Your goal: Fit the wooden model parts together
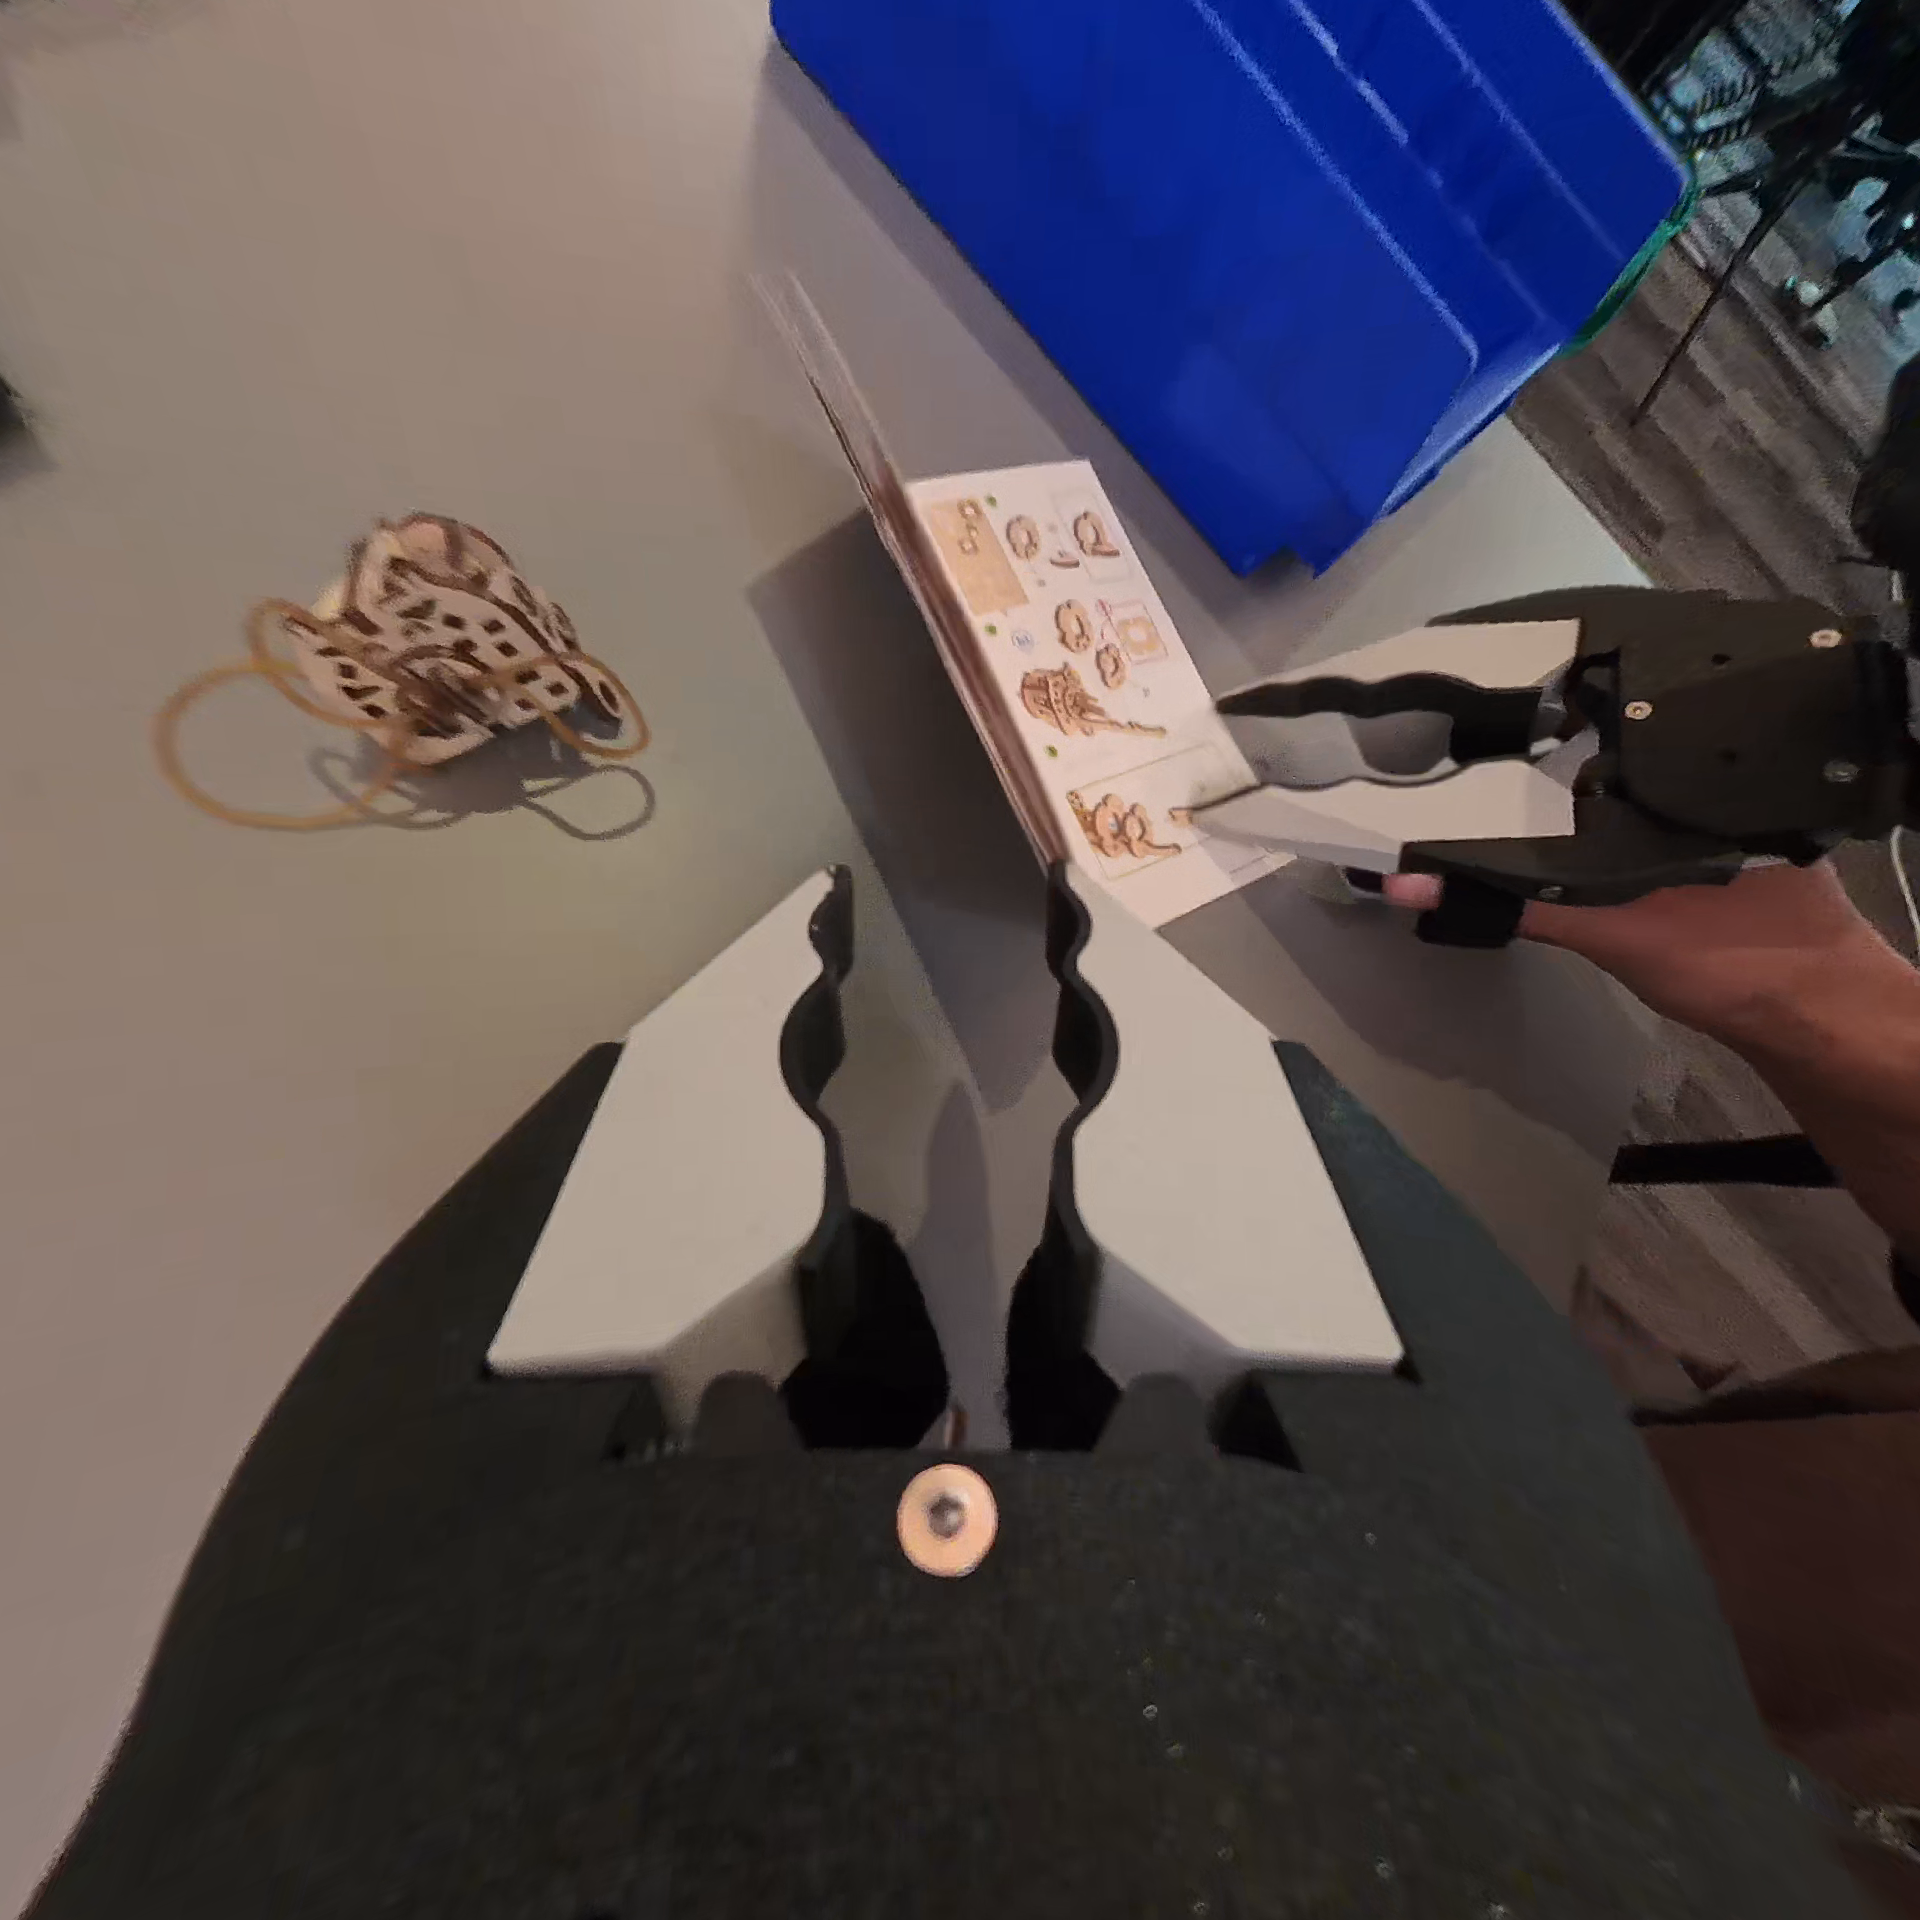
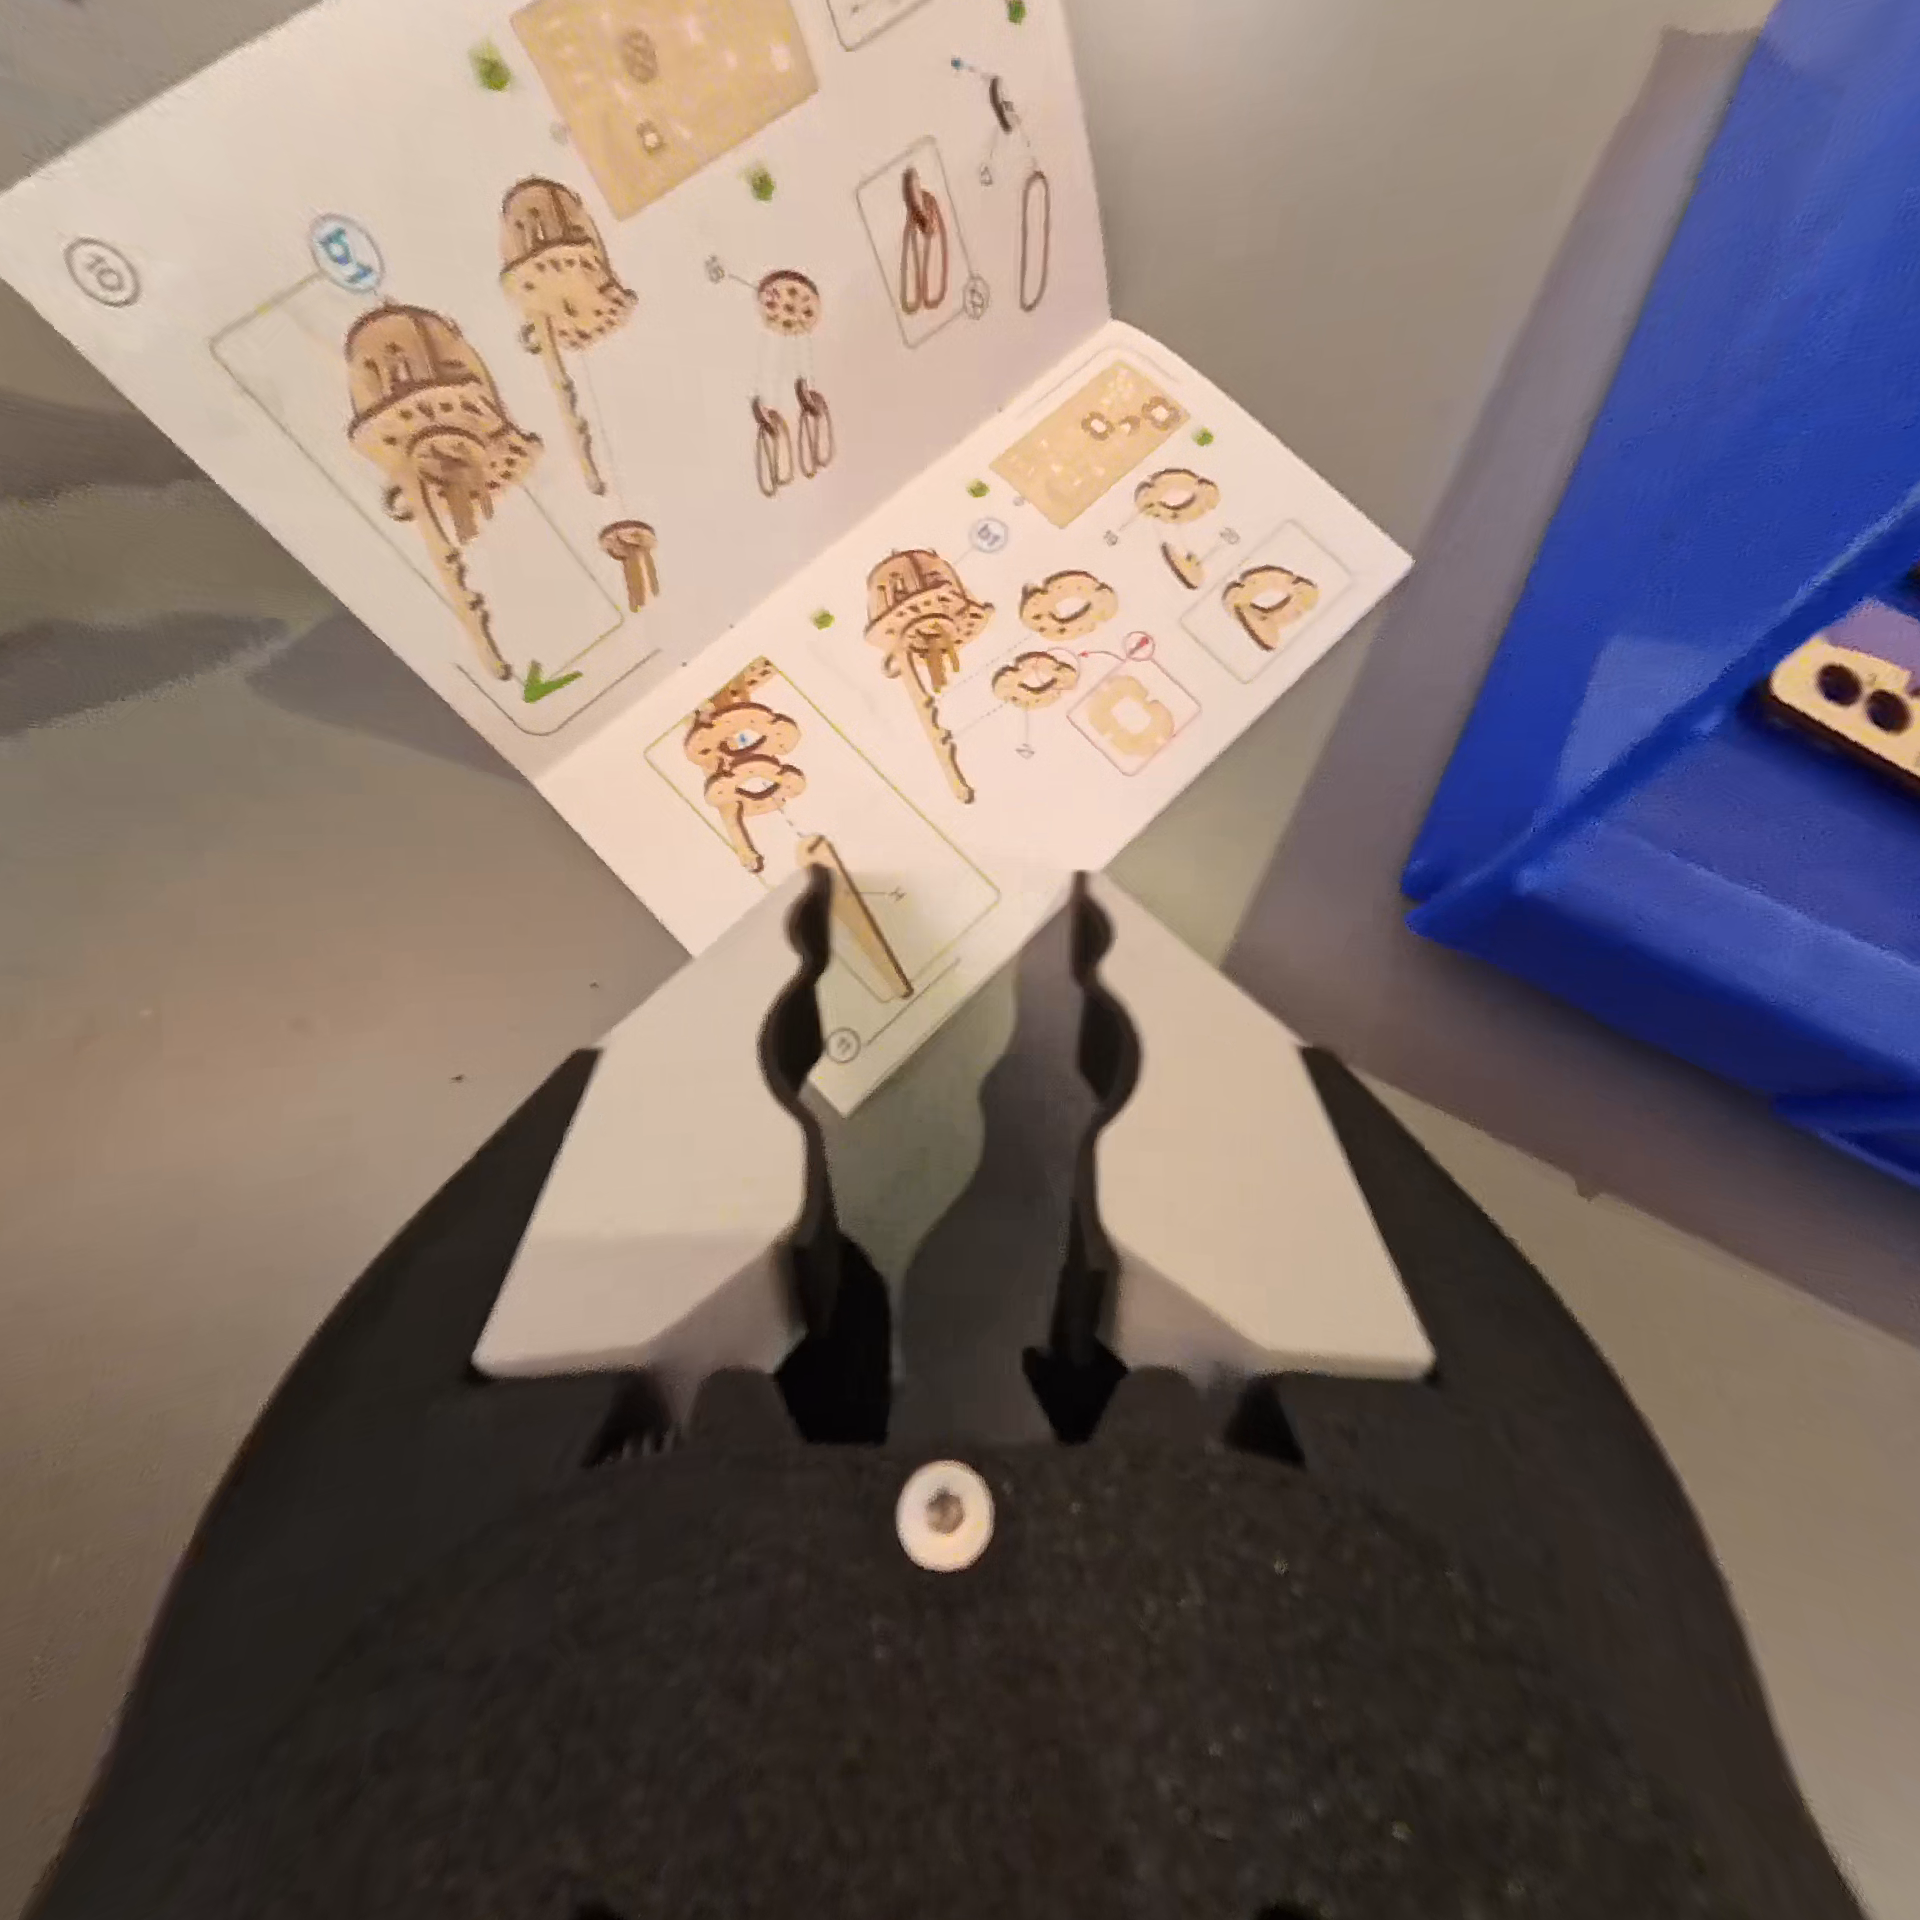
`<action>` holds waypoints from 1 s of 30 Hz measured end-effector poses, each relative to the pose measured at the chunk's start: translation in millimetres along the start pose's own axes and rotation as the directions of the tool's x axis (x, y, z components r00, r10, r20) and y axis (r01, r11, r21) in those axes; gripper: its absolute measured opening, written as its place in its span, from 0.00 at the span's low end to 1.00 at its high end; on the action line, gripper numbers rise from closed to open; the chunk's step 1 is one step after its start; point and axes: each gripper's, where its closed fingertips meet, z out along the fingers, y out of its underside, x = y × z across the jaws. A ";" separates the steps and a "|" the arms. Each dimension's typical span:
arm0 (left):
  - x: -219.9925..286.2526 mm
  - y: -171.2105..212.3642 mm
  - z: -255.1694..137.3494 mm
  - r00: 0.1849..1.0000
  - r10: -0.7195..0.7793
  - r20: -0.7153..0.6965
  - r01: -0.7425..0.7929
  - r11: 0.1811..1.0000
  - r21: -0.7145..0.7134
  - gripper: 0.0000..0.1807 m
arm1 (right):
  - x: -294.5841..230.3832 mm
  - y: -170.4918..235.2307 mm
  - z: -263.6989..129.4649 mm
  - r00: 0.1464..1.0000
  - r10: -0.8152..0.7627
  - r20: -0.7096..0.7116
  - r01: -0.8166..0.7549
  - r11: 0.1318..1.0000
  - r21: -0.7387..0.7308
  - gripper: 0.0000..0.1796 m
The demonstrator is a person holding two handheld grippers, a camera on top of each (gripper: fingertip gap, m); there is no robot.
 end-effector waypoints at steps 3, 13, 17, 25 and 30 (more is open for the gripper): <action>-11.6 -1.6 -16.7 1.000 0.006 0.019 -0.007 0.999 0.037 0.19 | -0.3 -6.5 -10.4 1.000 0.012 0.019 -0.013 0.999 0.038 0.27; -46.6 48.2 -89.3 0.964 0.123 0.235 -0.132 0.991 0.024 0.16 | -33.6 -34.7 -37.2 0.989 -0.008 0.149 -0.018 0.985 0.174 0.25; -44.3 73.9 -96.2 0.963 0.102 0.251 -0.111 0.994 0.020 0.14 | -28.9 -33.3 -40.1 0.986 0.016 0.165 -0.045 0.985 0.168 0.24; -36.1 88.8 -80.6 0.991 0.023 0.129 -0.025 1.000 0.016 0.14 | -40.3 -34.5 -39.3 0.981 0.007 0.194 -0.038 0.987 0.157 0.22; -38.3 71.6 -75.3 0.986 0.073 0.148 -0.075 0.997 0.007 0.14 | -35.8 -33.8 -40.9 0.986 -0.021 0.163 -0.004 0.988 0.156 0.22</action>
